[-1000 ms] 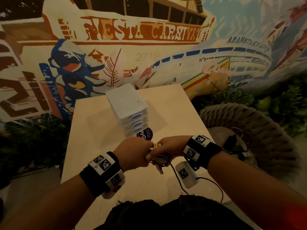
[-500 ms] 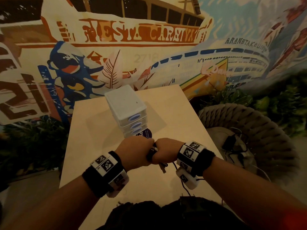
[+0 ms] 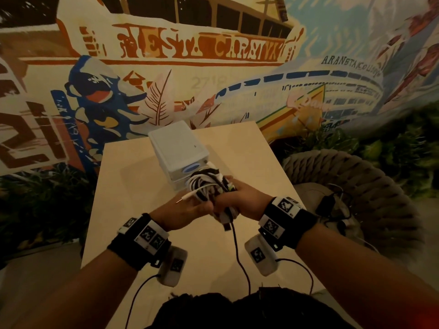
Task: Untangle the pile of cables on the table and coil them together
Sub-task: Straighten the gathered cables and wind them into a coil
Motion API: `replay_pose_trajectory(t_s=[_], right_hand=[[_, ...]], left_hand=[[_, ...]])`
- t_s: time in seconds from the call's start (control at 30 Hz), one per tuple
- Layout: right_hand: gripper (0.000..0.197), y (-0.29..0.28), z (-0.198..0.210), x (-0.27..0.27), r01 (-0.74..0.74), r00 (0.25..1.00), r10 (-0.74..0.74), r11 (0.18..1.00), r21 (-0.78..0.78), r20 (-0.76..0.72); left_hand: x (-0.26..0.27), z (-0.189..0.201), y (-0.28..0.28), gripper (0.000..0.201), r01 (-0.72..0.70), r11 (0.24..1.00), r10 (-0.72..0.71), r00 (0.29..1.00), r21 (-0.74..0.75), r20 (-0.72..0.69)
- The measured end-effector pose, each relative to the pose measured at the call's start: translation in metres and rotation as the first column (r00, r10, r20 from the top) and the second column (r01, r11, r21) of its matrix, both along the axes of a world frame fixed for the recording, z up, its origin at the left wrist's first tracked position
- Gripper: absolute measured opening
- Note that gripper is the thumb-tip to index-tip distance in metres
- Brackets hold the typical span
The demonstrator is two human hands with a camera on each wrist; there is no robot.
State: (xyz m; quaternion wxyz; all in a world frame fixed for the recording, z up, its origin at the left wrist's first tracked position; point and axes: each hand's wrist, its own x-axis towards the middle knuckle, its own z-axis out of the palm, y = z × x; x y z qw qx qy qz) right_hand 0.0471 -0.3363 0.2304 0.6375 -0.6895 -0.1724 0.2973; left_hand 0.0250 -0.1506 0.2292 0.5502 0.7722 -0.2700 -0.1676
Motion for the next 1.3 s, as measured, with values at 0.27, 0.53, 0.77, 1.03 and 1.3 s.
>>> replay_pose_trajectory(t_s=[0.27,0.53,0.77,1.03,1.3], right_hand=[[0.037,0.01,0.005,-0.006,-0.183,0.972,0.203,0.971,0.155,-0.122],[0.017,-0.007,-0.019,-0.009,-0.261,0.964,0.241,0.942,-0.212,-0.114],[0.032,-0.012,-0.037,-0.006,-0.171,0.941,0.093,0.961,-0.219,-0.326],[0.094,-0.03,-0.042,-0.008,-0.134,0.872,-0.02,0.951,-0.278,-0.489],[0.087,-0.015,-0.026,-0.009,-0.074,0.945,-0.028,0.952,-0.299,-0.326]], left_hand=[[0.004,0.0,0.001,0.036,-0.051,0.952,-0.022,0.973,-0.301,-0.231],[0.005,0.016,0.003,0.011,-0.281,0.923,0.269,0.96,-0.261,-0.082],[0.012,0.02,0.013,0.01,-0.244,0.963,0.229,0.966,0.118,0.121],[0.016,0.01,0.02,0.023,-0.237,0.684,-0.125,0.894,0.69,0.43],[0.012,-0.014,0.009,0.026,-0.241,0.537,-0.275,0.856,0.808,0.438]])
